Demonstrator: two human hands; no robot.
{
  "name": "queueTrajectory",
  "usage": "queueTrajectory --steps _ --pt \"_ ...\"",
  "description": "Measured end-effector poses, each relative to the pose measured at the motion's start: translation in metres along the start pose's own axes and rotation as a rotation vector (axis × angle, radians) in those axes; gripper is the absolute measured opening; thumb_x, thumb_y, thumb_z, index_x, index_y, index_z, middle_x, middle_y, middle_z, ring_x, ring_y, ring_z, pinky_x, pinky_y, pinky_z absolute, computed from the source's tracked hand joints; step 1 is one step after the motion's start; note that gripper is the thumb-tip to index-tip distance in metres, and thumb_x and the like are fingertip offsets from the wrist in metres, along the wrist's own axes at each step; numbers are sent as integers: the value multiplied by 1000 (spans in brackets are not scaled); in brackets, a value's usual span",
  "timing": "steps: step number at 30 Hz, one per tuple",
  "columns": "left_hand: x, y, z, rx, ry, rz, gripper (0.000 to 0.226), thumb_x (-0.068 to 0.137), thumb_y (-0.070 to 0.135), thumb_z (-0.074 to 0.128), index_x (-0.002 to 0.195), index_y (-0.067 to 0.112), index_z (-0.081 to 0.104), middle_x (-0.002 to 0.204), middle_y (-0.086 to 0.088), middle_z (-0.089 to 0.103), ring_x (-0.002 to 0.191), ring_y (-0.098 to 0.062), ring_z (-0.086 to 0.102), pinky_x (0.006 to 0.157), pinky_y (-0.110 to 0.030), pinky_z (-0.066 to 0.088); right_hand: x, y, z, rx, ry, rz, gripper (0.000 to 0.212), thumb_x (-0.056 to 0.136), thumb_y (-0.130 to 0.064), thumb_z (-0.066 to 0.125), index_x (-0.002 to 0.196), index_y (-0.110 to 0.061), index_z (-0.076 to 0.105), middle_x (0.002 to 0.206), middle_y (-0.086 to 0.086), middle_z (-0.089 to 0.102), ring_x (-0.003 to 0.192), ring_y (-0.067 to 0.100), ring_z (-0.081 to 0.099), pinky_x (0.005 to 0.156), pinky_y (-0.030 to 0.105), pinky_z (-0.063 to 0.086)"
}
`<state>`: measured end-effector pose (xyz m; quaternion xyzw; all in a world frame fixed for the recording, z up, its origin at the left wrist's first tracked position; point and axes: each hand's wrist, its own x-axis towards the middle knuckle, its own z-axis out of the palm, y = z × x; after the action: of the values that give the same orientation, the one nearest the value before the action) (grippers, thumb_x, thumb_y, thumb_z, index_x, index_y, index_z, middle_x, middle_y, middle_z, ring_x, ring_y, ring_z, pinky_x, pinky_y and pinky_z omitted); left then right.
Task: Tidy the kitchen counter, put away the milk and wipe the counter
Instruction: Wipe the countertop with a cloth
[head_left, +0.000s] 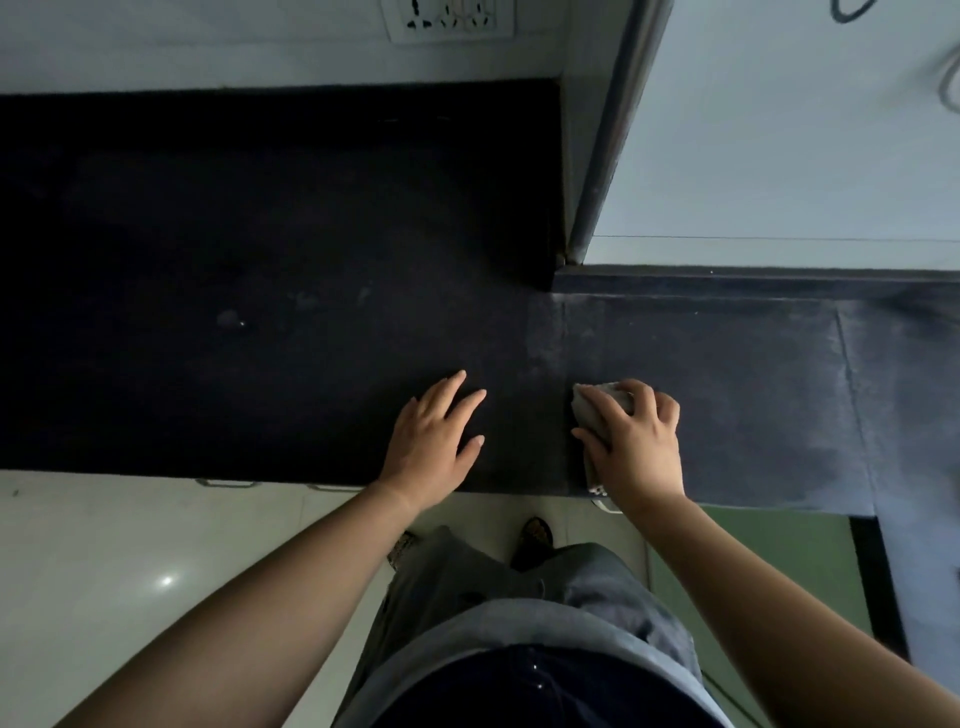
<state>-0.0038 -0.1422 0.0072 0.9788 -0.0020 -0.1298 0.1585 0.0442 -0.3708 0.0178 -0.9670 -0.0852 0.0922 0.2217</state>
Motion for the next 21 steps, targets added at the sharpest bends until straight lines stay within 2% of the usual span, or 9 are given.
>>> queueTrajectory --steps 5,12,16,21 --pt "-18 -36 -8 -40 43 -33 53 92 36 48 141 23 35 153 -3 26 141 -22 23 111 -46 28 7 -40 12 30 -28 -73 43 83 -34 65 124 -31 54 127 11 45 114 37 32 84 51 45" --pt "-36 -122 -41 -69 118 -56 47 91 36 50 136 24 42 147 -2 37 135 -20 33 106 -44 35 26 -147 52 60 -53 -184 43 83 -38 63 125 -33 54 127 8 45 115 35 33 88 49 43" --pt "-46 -180 -65 -69 119 -93 47 91 36 49 136 26 41 146 0 37 136 -17 30 108 -42 32 34 -205 82 42 16 -176 41 82 -33 66 121 -30 56 128 9 45 116 36 32 88 51 41" --pt "-51 -256 -82 -14 134 -100 45 90 35 51 133 23 45 146 -3 38 136 -22 32 107 -45 31 36 -253 128 -43 -35 -104 34 86 -34 59 120 -28 56 134 8 42 123 34 26 89 53 36"
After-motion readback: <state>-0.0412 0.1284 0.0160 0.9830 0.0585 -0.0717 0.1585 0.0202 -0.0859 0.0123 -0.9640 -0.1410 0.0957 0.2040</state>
